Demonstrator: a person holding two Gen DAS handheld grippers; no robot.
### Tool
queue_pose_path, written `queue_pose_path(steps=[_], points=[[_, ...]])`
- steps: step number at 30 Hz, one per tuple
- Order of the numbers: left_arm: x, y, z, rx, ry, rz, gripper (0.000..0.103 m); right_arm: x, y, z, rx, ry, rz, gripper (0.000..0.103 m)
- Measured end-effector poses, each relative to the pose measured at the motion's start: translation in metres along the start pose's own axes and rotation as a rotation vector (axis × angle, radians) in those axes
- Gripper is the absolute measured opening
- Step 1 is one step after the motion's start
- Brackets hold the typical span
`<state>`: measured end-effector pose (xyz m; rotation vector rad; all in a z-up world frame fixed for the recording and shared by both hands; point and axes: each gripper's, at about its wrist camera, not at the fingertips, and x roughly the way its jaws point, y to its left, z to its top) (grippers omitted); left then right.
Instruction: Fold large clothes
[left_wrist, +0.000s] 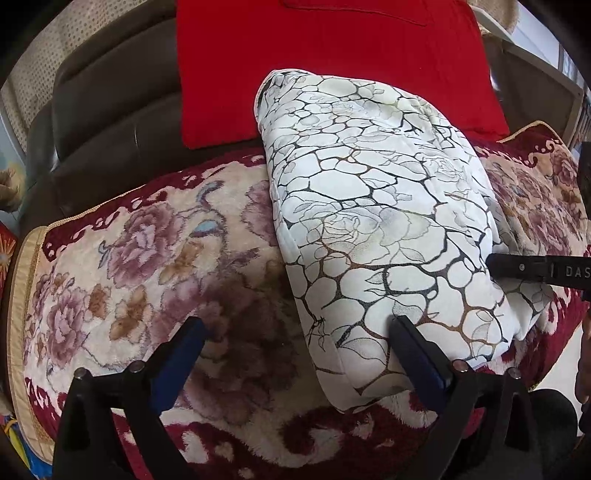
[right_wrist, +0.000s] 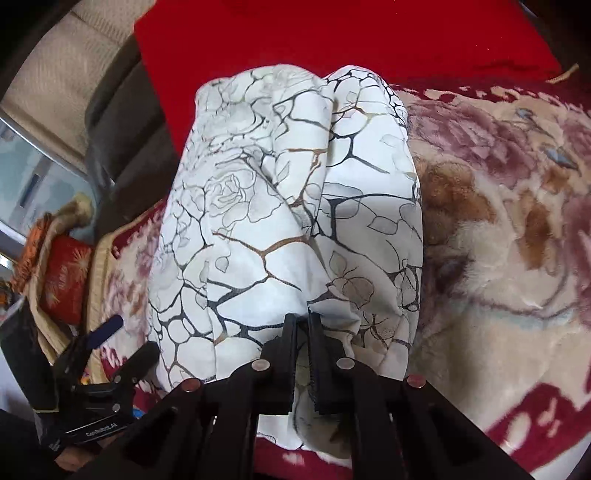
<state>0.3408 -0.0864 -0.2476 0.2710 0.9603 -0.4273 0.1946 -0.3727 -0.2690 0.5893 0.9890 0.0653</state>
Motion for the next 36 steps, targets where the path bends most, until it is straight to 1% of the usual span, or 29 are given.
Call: queue_pose_path(steps=[4,7,10,12,14,15,16,17,18,19,21,23,25,27,28,29,34,36], points=[[-0.001,0.002,0.003,-0.003,0.014,-0.004,0.102,-0.004,-0.004,0.001,0.006,0.013,0.023,0.009],[-0.007,0.005,0.008,0.008,0.028,0.0,0.102,-0.009,-0.008,0.003,0.011,0.019,0.059,0.009],[-0.019,0.01,0.014,0.007,0.005,0.043,0.102,-0.023,-0.015,0.001,0.05,0.032,0.109,0.009],[-0.026,0.013,0.019,0.01,-0.016,0.061,0.102,-0.034,-0.014,0.006,0.067,0.009,0.131,0.011],[-0.029,0.015,0.026,0.018,-0.03,0.083,0.102,-0.05,-0.008,0.015,0.05,-0.037,0.14,0.017],[-0.028,0.015,0.03,0.02,-0.029,0.1,0.102,-0.055,-0.006,0.02,0.047,-0.052,0.146,0.021],[-0.026,0.015,0.034,0.02,-0.023,0.118,0.102,-0.059,-0.003,0.026,0.047,-0.068,0.152,0.031],[-0.022,0.015,0.037,0.023,-0.012,0.139,0.102,-0.063,0.0,0.032,0.049,-0.087,0.147,0.037],[-0.018,0.013,0.039,0.03,-0.006,0.148,0.102,-0.066,0.004,0.036,0.051,-0.106,0.137,0.059],[-0.015,0.012,0.041,0.037,-0.005,0.153,0.102,-0.069,0.008,0.039,0.051,-0.136,0.136,0.074],[-0.003,0.007,0.043,0.051,0.013,0.166,0.102,-0.069,0.017,0.041,0.029,-0.172,0.151,0.074],[0.012,0.001,0.041,0.066,0.049,0.171,0.102,-0.056,0.024,0.039,0.011,-0.181,0.118,0.074],[0.017,-0.003,0.038,0.074,0.037,0.181,0.102,-0.032,0.022,0.038,0.02,-0.139,0.079,0.071],[0.018,-0.004,0.037,0.077,0.02,0.179,0.102,0.004,0.011,0.036,0.055,-0.053,0.047,0.062],[0.018,-0.003,0.036,0.075,0.015,0.176,0.103,0.013,0.005,0.035,0.073,-0.051,0.053,0.062],[0.017,-0.002,0.036,0.071,0.012,0.173,0.103,0.013,0.0,0.035,0.087,-0.074,0.078,0.062],[0.017,-0.002,0.035,0.071,0.002,0.168,0.103,0.002,-0.002,0.04,0.112,-0.05,0.107,0.062],[0.017,-0.002,0.034,0.07,-0.003,0.168,0.103,-0.008,-0.003,0.042,0.133,-0.063,0.138,0.062]])
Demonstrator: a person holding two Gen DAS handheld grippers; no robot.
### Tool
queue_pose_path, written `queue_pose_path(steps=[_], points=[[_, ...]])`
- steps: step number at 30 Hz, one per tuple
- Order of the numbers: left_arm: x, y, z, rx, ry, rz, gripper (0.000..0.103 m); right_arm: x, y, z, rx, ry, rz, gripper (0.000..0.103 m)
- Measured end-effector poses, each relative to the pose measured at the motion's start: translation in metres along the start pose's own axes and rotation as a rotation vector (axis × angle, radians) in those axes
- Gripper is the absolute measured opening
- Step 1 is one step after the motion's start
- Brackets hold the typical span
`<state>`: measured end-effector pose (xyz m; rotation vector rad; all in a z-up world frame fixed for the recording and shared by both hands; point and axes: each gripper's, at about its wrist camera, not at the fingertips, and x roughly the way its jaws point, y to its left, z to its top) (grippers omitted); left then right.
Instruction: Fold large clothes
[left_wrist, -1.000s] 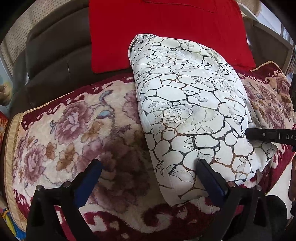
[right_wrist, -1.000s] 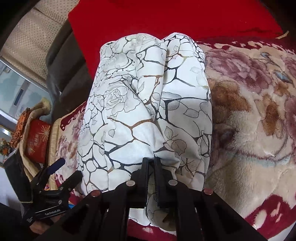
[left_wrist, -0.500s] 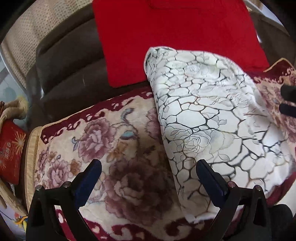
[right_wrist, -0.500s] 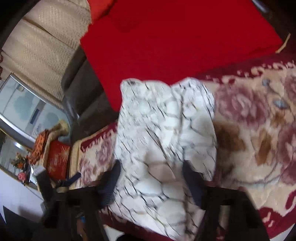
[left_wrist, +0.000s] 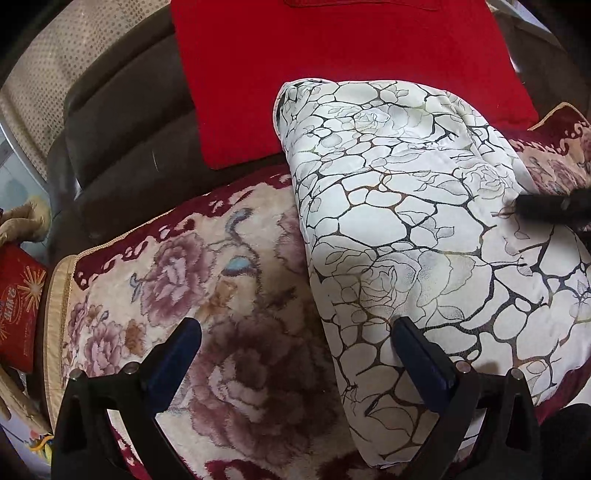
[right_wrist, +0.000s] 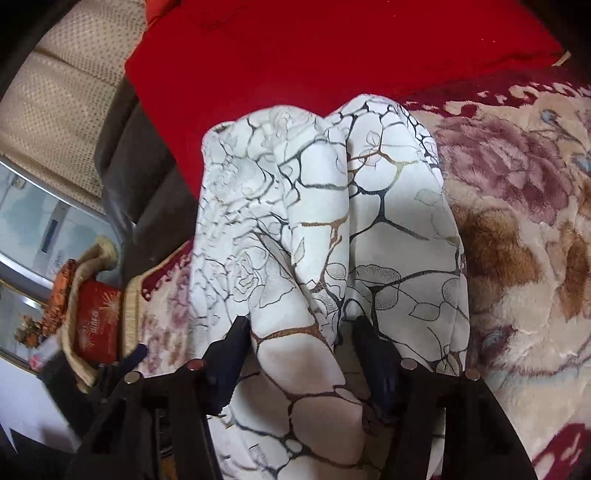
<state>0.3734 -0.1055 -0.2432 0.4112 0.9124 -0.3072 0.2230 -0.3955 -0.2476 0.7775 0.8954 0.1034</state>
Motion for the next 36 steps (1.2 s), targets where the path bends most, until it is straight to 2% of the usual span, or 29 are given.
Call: queue_pose_path(steps=[6,9,11,12,14,19,21,25,28,33,36], points=[[-0.002,-0.003,0.0,0.009,-0.015,0.015,0.103,-0.028,0.01,0.018,-0.022,-0.083,0.018,0.062],[-0.001,-0.002,0.0,0.004,-0.016,0.008,0.103,-0.015,0.005,0.025,-0.011,-0.061,-0.035,0.062],[0.0,-0.001,-0.001,-0.007,-0.013,-0.006,0.103,0.013,-0.01,0.027,0.029,0.013,-0.074,0.062],[0.001,0.0,-0.001,-0.011,-0.013,-0.009,0.103,0.024,-0.019,0.027,0.064,0.034,-0.065,0.062],[0.001,0.001,0.0,-0.017,-0.008,-0.013,0.103,0.025,-0.029,0.029,0.109,0.018,-0.023,0.061],[-0.003,0.008,0.006,-0.009,0.013,-0.041,0.102,0.007,-0.025,0.029,0.092,0.011,0.023,0.062],[-0.007,0.02,0.01,-0.033,0.013,-0.093,0.102,-0.007,-0.028,0.028,0.085,-0.001,0.06,0.064],[-0.008,0.048,0.024,-0.11,0.009,-0.196,0.102,-0.044,-0.047,0.033,0.08,-0.085,0.08,0.081],[0.01,0.06,0.036,-0.148,0.054,-0.334,0.102,-0.055,-0.06,0.039,0.088,-0.099,0.069,0.083],[0.046,0.05,0.042,-0.173,0.164,-0.532,0.102,-0.019,-0.071,0.04,0.124,-0.008,0.107,0.083],[0.065,0.039,0.042,-0.189,0.208,-0.617,0.102,0.008,-0.076,0.039,0.144,0.04,0.114,0.085]])
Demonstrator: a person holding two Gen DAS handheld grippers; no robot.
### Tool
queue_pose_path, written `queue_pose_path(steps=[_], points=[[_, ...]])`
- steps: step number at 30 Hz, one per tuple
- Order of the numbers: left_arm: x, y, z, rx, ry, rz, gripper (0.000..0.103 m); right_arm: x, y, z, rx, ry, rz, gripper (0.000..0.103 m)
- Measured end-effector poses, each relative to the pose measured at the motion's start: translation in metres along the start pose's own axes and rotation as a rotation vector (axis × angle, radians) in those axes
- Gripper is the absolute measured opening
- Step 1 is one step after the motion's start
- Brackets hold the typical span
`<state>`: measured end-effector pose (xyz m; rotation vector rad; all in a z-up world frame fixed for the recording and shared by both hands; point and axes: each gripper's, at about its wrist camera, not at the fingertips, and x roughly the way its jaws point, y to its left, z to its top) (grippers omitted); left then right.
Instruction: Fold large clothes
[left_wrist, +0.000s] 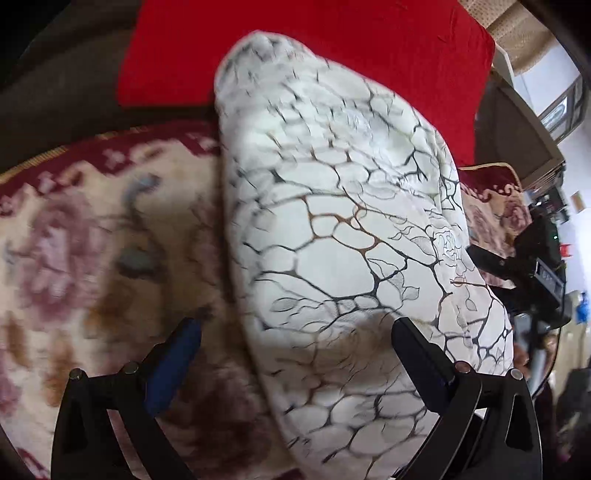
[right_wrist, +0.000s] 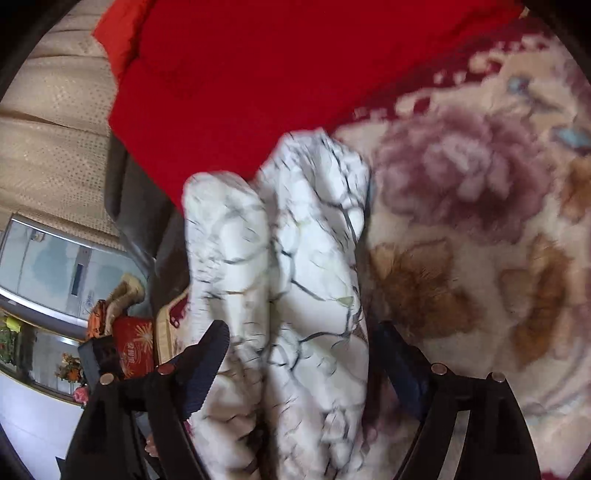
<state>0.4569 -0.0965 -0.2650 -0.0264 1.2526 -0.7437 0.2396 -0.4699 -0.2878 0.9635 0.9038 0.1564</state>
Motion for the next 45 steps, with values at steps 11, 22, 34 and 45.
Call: queue_pose_path(steps=[11,22,34,45], points=[[0.02,-0.014,-0.015,-0.042,-0.056,-0.139,0.102,0.042,0.023,0.008,-0.071,0.073,0.104,0.09],[-0.01,-0.051,-0.033,0.014,-0.15,-0.053,0.057,0.049,0.042,-0.002,-0.088,0.051,0.157,0.057],[-0.065,-0.06,-0.075,0.023,-0.209,0.012,0.052,0.059,0.1,-0.027,-0.153,0.095,0.285,0.054],[-0.093,-0.062,-0.109,-0.025,-0.246,0.127,0.053,0.074,0.141,-0.046,-0.232,0.129,0.33,0.047]])
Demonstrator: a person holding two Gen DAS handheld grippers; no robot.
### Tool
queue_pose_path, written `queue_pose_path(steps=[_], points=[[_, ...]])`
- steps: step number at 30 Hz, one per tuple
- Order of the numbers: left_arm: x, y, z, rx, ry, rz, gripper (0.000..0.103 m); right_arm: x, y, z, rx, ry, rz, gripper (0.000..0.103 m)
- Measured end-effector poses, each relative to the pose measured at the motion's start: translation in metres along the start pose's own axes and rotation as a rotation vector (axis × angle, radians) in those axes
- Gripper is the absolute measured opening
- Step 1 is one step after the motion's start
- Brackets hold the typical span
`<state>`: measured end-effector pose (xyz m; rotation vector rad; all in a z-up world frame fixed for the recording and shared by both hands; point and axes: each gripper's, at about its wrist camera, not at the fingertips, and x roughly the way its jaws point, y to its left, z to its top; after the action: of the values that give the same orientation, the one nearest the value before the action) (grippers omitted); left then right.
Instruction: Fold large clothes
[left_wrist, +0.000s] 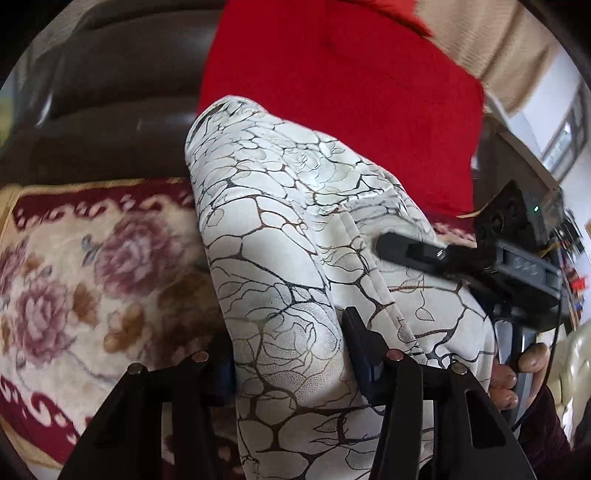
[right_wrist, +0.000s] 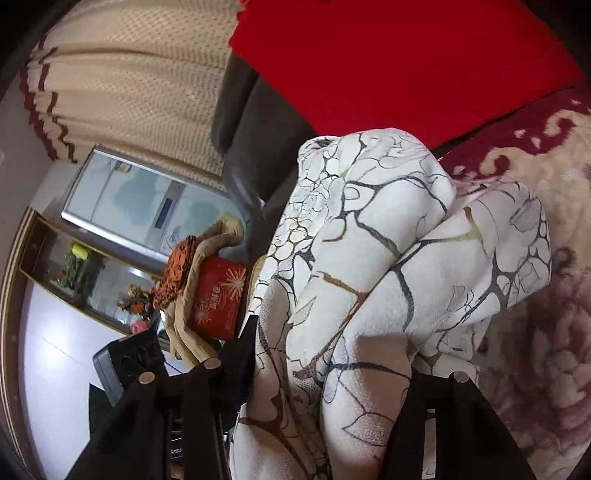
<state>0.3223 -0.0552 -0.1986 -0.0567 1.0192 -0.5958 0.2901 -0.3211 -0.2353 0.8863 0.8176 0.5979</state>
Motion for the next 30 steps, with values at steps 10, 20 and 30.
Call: queue_pose_path(steps=[10,20,30], points=[[0.026,0.007,-0.017,-0.016,0.074,0.088,0.076,0.023,-0.075,-0.019,0.183,0.058,-0.202,0.056],[-0.035,-0.011,-0.02,0.124,-0.094,0.248,0.077,-0.033,0.002,-0.031,-0.096,-0.062,-0.475,0.057],[-0.056,-0.018,-0.04,0.118,-0.121,0.343,0.077,-0.042,0.058,-0.06,-0.223,-0.087,-0.462,0.054]])
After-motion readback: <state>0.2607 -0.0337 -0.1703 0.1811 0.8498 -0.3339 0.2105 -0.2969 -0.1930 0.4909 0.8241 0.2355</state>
